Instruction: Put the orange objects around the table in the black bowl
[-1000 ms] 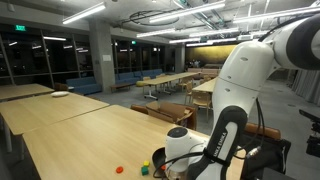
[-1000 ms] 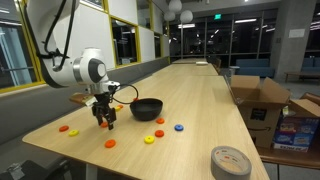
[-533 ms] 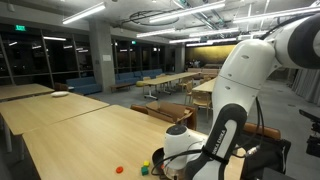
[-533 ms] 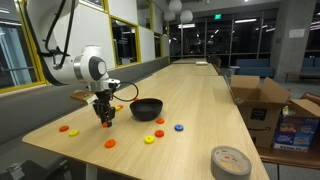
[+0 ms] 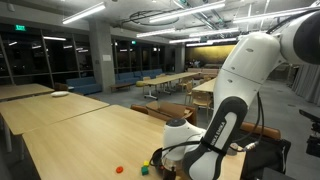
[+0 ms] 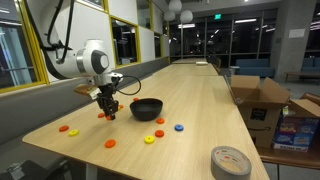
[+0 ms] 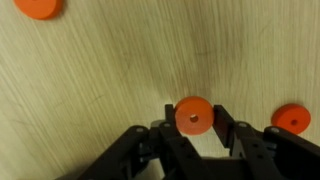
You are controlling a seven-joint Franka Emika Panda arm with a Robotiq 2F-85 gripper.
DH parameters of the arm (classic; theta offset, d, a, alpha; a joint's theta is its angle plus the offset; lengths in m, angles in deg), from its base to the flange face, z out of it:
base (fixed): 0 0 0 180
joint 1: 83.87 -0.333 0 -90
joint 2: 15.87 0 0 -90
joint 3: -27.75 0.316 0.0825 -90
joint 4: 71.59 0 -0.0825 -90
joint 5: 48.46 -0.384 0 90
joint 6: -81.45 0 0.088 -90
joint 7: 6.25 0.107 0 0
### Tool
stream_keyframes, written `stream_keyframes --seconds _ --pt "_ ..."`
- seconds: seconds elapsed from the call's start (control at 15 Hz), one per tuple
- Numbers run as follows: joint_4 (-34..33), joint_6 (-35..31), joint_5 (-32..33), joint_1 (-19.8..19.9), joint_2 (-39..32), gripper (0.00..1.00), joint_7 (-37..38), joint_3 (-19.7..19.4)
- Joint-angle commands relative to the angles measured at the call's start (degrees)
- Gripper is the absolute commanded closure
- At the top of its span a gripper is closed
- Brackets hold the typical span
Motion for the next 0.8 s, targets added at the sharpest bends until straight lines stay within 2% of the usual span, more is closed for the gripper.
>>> stream_keyframes --seconds 0.0,0.33,0.73 --pt "-0.3 3.86 1.85 0.34 5.81 0.75 0.82 -1.06" --pt "-2.05 7.15 4.75 3.28 10.15 0.75 0.99 -0.44" --pt "-4.7 6.32 11.51 6.7 7.7 0.75 2.53 -1.59"
